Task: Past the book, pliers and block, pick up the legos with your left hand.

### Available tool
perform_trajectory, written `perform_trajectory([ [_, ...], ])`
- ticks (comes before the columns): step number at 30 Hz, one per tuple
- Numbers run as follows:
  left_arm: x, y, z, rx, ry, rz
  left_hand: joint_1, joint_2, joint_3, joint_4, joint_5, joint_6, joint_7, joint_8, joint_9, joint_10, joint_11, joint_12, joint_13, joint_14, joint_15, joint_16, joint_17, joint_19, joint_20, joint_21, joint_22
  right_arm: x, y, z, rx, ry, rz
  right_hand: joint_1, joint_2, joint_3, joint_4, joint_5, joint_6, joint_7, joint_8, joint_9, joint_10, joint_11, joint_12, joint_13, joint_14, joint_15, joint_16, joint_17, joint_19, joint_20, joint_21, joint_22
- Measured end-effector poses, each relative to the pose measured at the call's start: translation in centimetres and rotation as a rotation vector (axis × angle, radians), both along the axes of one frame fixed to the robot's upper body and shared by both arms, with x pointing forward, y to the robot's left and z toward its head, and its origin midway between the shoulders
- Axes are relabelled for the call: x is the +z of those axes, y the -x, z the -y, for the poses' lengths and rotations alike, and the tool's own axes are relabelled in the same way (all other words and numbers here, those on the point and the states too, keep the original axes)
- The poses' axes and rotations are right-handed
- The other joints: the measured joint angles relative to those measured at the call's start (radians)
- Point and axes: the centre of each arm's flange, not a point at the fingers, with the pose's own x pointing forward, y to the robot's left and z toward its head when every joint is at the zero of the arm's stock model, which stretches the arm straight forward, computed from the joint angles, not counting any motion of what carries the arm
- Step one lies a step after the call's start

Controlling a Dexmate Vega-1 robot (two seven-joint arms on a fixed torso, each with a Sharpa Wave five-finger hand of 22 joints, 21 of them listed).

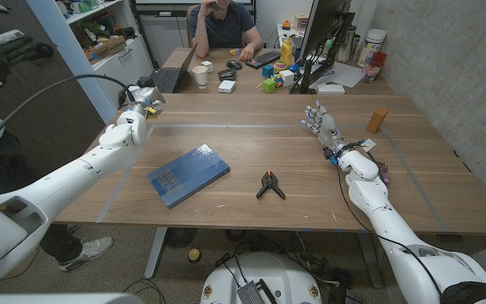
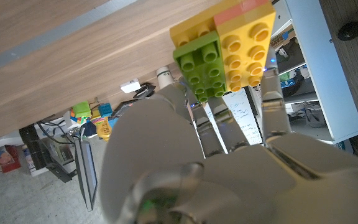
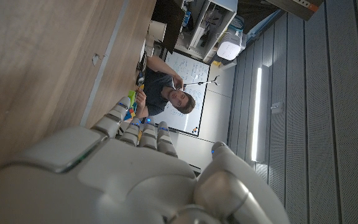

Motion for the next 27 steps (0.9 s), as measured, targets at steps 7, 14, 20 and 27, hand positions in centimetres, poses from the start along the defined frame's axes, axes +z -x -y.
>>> perform_trajectory([
  [7, 1.0, 1.2, 0.2, -0.028, 0.019, 0.052, -0.003, 0.006, 0.002, 0.002, 0.004, 0.011, 0.0, 0.0, 0.0, 0.0, 0.0, 0.0, 0.0, 0.004, 0.004, 0.0, 0.003, 0.0, 0.0, 0.006, 0.0, 0.0, 0.0, 0.1, 0.001, -0.001, 0.003, 0.0, 0.0, 0.0, 0.0, 0.0, 0.0, 0.0, 0.0, 0.0, 0.0, 0.0, 0.0, 0.0, 0.0, 0.0, 0.0, 0.0, 0.0, 0.0, 0.0, 0.0],
  [14, 1.7, 2.2, 0.2, -0.059, 0.046, 0.096, -0.005, 0.008, 0.001, 0.007, 0.004, 0.011, 0.0, -0.003, 0.0, 0.005, -0.005, 0.0, 0.0, 0.01, -0.001, 0.0, 0.003, 0.0, 0.0, 0.007, 0.0, -0.1, 0.1, 0.1, 0.002, -0.002, 0.005, 0.0, 0.0, -0.004, 0.004, 0.004, 0.004, 0.004, 0.0, 0.0, 0.0, 0.0, 0.0, 0.0, 0.004, -0.004, 0.0, 0.0, 0.0, 0.0, 0.0, 0.0],
  [20, 2.1, 2.8, 0.2, -0.08, 0.064, 0.123, -0.005, 0.015, 0.001, 0.007, 0.004, 0.011, 0.0, -0.004, 0.0, 0.011, 0.0, 0.0, 0.0, 0.01, -0.001, -0.006, 0.003, -0.004, -0.007, 0.013, 0.0, -0.2, 0.2, 0.1, 0.003, -0.003, 0.008, 0.0, 0.0, -0.008, 0.0, 0.004, 0.003, 0.004, 0.0, 0.0, 0.004, -0.004, 0.0, 0.0, 0.004, -0.004, 0.0, 0.0, 0.0, 0.0, 0.0, 0.0],
  [27, 2.6, 3.8, 0.3, -0.098, 0.075, 0.154, -0.007, 0.018, 0.0, 0.008, 0.004, 0.014, 0.004, -0.006, 0.0, 0.011, 0.0, -0.007, 0.0, 0.01, -0.001, -0.006, 0.0, -0.004, -0.007, 0.017, 0.0, -0.2, 0.5, 0.0, 0.006, -0.004, 0.016, 0.0, 0.0, -0.008, 0.0, 0.004, 0.003, 0.004, 0.0, 0.0, 0.004, -0.004, 0.0, 0.0, 0.004, -0.004, 0.0, 0.0, 0.0, 0.0, 0.0, 0.0],
])
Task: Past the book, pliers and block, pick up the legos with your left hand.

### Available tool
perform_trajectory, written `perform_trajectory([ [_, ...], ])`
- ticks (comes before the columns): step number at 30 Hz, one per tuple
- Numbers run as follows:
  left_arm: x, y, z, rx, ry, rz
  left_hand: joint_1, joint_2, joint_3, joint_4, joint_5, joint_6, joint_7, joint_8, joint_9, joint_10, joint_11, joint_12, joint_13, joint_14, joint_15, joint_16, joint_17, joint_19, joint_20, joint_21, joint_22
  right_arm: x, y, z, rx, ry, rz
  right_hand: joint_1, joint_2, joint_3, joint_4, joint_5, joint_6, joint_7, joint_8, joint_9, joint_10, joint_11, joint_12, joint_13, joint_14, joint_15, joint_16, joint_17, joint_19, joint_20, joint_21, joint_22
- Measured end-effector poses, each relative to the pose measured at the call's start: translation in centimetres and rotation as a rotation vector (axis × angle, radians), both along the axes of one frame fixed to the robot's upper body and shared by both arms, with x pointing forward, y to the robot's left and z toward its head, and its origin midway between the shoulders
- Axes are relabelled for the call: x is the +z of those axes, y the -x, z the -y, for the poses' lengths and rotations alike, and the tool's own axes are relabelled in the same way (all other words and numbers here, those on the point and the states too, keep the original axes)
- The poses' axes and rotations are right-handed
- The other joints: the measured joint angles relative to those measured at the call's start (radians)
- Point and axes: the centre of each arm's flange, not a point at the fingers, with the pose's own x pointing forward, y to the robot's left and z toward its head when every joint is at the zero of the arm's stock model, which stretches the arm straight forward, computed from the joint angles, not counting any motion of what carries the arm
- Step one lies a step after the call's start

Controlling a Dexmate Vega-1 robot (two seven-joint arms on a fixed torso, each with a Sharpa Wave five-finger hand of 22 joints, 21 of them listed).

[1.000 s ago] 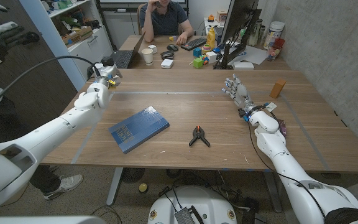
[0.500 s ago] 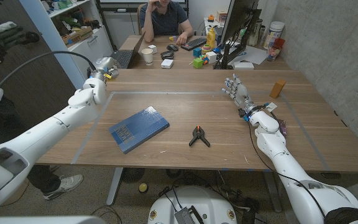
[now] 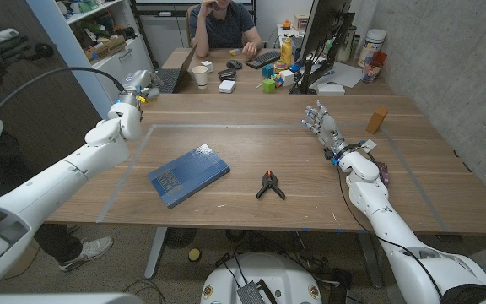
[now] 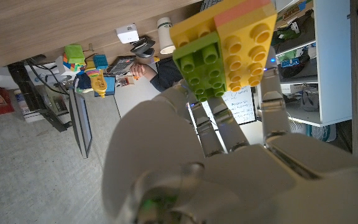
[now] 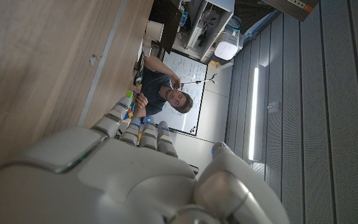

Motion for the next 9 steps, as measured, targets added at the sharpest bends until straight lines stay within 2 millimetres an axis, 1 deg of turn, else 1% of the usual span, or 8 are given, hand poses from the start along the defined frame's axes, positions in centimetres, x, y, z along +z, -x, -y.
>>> perform_trajectory([
  [3, 0.0, 0.0, 0.0, -0.001, 0.002, 0.003, -0.001, 0.001, 0.0, 0.0, 0.0, 0.0, 0.0, -0.001, 0.0, 0.0, 0.0, 0.0, 0.0, 0.0, 0.0, 0.0, 0.0, 0.0, 0.0, 0.003, 0.005, -0.1, 0.1, 0.0, 0.0, 0.001, 0.001, 0.0, 0.0, 0.0, 0.0, 0.002, 0.0, 0.0, 0.0, 0.0, 0.0, 0.0, 0.0, 0.0, 0.0, 0.0, 0.0, 0.0, 0.0, 0.0, 0.0, 0.0],
  [4, 0.2, 0.5, 0.0, -0.007, 0.002, 0.013, -0.001, 0.001, 0.0, 0.0, 0.0, 0.0, 0.0, -0.001, 0.0, 0.0, 0.0, 0.0, 0.0, 0.0, 0.0, 0.0, 0.0, 0.0, 0.0, 0.004, 0.005, -0.1, 0.2, 0.1, 0.0, -0.001, 0.003, 0.0, 0.0, 0.0, 0.0, 0.004, 0.0, 0.0, 0.0, 0.0, 0.0, 0.0, 0.0, 0.0, 0.0, 0.0, 0.0, 0.0, 0.0, 0.0, 0.0, 0.0],
  [9, 0.4, 1.2, 0.1, -0.015, 0.005, 0.03, -0.001, 0.001, 0.0, 0.0, 0.0, 0.004, 0.004, -0.001, 0.0, 0.0, 0.0, 0.0, 0.0, 0.0, 0.0, -0.004, 0.003, 0.0, 0.0, 0.004, 0.005, -0.2, 0.4, 0.1, 0.0, -0.002, 0.007, 0.0, 0.0, 0.0, 0.0, 0.004, 0.0, 0.0, 0.0, 0.0, 0.0, 0.0, 0.0, 0.0, 0.0, 0.0, 0.0, 0.0, 0.0, 0.0, 0.0, 0.0],
])
